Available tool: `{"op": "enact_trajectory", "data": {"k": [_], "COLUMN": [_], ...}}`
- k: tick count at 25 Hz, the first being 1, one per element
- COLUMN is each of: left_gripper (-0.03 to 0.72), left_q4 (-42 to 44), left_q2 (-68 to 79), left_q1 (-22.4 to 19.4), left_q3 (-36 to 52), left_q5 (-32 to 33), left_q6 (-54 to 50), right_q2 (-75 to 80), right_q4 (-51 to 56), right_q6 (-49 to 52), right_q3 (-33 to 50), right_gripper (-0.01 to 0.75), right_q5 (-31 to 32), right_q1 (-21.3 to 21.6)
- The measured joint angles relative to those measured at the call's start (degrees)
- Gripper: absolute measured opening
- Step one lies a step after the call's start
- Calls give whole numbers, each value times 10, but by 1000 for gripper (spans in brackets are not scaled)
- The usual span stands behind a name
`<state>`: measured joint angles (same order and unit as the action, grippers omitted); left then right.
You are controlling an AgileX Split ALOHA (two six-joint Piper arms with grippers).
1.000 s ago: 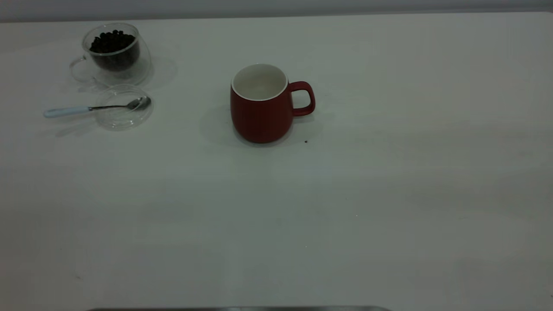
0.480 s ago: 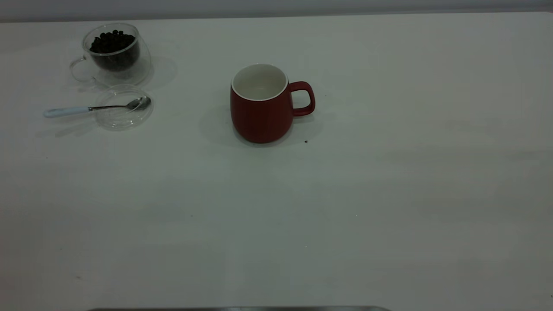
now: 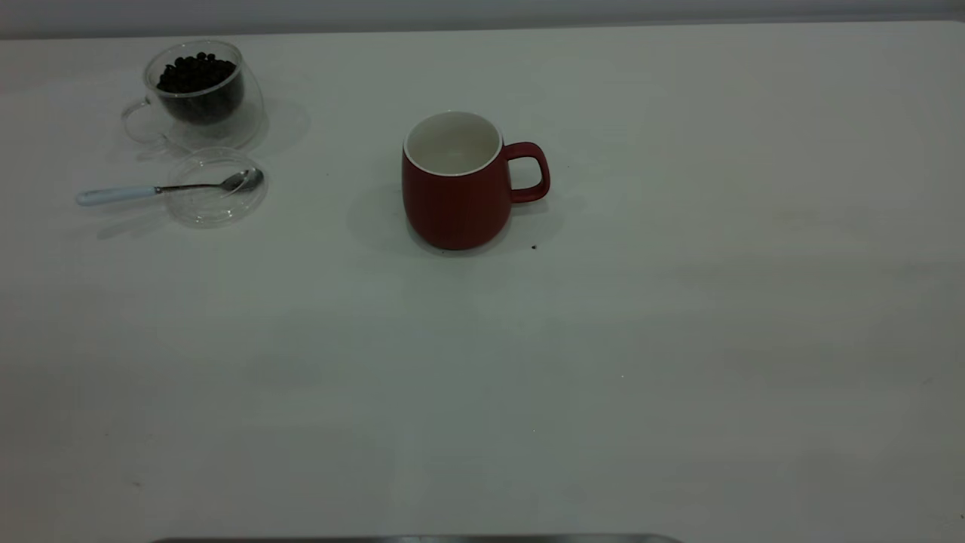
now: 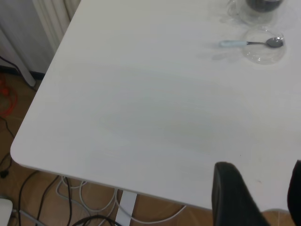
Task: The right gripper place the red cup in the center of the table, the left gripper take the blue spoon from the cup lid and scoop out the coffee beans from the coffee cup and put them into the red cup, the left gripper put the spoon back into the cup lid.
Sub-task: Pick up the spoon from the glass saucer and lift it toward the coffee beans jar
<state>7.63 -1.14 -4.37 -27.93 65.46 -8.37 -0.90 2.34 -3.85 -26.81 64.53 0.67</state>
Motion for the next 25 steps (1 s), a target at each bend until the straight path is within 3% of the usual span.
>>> {"op": "enact_trajectory", "data": {"k": [25], "left_gripper": [354], "left_q4": [3], "left_q2": [0], "left_q1": [0], "left_q3": [0], "left_q5": [0], "left_q6": [-1], "right_q2": [0], "right_q4": [0], "right_q6": [0], "right_q3": [0], "right_gripper": [419], "right_q5": [0], "right_q1": [0]}}
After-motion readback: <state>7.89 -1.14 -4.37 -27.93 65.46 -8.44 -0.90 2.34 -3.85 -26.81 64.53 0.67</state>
